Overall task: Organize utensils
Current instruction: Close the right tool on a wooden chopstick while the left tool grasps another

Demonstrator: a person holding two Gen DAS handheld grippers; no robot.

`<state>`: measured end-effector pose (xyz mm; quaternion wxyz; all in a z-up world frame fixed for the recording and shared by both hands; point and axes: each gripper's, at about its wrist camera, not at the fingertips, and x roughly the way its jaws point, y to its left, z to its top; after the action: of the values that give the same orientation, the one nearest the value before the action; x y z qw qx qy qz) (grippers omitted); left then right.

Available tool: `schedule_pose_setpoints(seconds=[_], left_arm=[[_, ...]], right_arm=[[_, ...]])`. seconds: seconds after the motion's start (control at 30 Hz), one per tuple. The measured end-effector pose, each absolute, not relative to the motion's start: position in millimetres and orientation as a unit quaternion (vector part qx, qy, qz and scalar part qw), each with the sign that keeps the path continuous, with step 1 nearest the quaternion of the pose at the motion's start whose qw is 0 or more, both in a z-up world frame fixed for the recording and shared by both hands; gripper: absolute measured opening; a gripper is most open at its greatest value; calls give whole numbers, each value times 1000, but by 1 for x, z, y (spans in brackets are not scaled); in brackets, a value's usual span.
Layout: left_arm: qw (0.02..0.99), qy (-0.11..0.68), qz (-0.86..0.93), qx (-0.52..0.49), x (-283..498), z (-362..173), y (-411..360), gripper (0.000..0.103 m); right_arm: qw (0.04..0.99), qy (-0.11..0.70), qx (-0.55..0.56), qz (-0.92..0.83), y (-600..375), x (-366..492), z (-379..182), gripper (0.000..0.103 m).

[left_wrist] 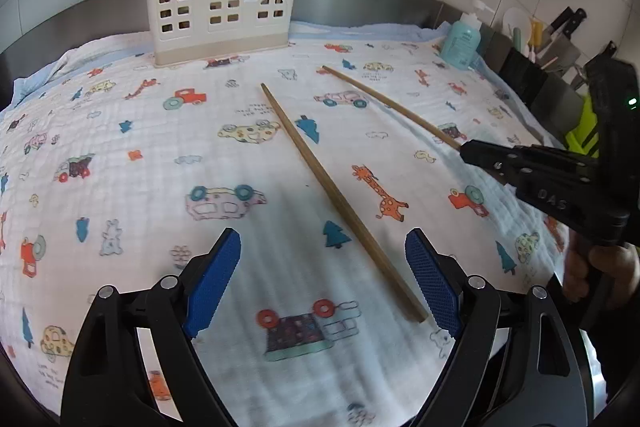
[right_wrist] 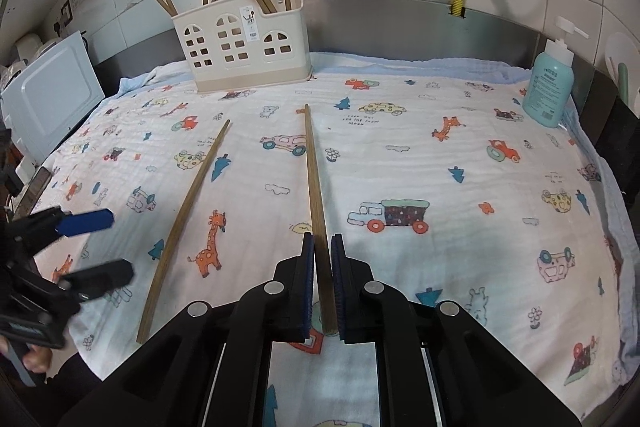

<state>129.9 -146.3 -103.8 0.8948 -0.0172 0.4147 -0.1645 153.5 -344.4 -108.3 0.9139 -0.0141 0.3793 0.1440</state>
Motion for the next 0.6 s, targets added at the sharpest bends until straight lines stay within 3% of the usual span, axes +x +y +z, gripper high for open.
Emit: schedule_pose_setpoints(seconds=[0.6], left_arm=[[903, 425, -53, 37, 136, -117, -156, 85]], right_arm=[[917, 370, 0, 149, -348, 149, -106, 9]])
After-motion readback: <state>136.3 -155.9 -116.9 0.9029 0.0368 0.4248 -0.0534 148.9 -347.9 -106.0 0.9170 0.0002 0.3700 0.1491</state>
